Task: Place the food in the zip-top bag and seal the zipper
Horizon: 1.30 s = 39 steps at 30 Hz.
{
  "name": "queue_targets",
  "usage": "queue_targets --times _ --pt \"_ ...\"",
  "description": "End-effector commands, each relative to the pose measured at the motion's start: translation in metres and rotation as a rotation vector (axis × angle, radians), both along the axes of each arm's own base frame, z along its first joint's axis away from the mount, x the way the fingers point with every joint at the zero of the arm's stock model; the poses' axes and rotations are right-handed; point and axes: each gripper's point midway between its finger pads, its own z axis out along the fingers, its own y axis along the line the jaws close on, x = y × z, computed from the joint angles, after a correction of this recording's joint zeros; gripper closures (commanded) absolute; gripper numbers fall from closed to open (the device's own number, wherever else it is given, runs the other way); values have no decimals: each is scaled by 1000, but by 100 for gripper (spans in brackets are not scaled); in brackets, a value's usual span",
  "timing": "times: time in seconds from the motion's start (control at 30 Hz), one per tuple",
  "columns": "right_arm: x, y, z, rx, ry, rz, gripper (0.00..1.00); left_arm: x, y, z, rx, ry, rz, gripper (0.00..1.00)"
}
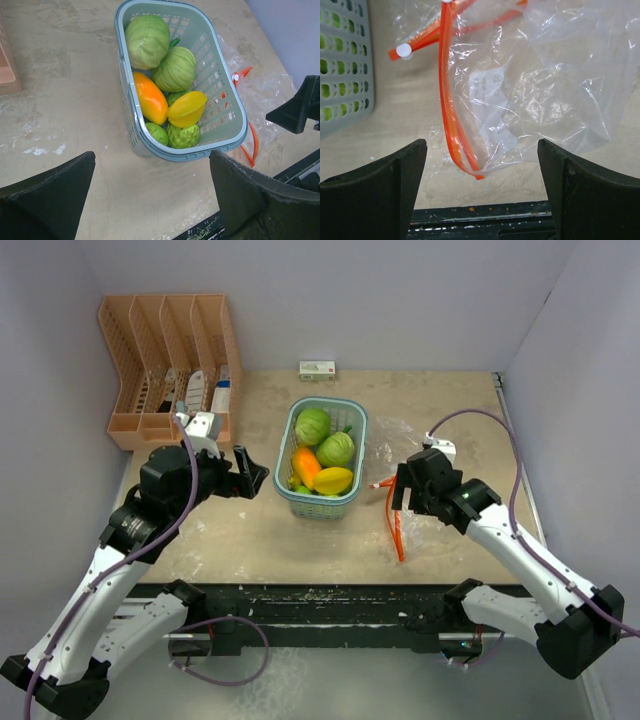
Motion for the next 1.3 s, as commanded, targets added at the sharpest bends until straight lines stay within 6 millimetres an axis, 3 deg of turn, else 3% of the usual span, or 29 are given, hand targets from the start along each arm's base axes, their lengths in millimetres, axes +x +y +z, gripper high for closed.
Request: queue_targets --times 0.0,0.2,0.4,0.67,0.83,1.0,1.13,1.27 --pt "3 9 -8 27 -2 -19 8 -2 -2 13 -30 -55 -23 1" --pt "-2 32 -25 -116 27 8 9 -6 1 11 -25 -57 -18 1" --pt "-8 11 -42 -237 49 -122 9 -12 3 13 -33 -54 -20 1" --pt "1 11 -61 -300 55 -132 14 -21 10 12 -24 -46 -8 1" --pt "5 10 -70 -320 53 -153 20 -25 16 8 -12 -40 11 1" --pt "7 8 -73 -348 50 -176 35 -26 18 6 -7 -38 17 1" --pt "7 5 -75 -371 59 -193 36 -27 18 2 -1 -25 15 1" --pt "7 2 -73 -371 45 -210 45 -30 20 -3 4 -18 15 1"
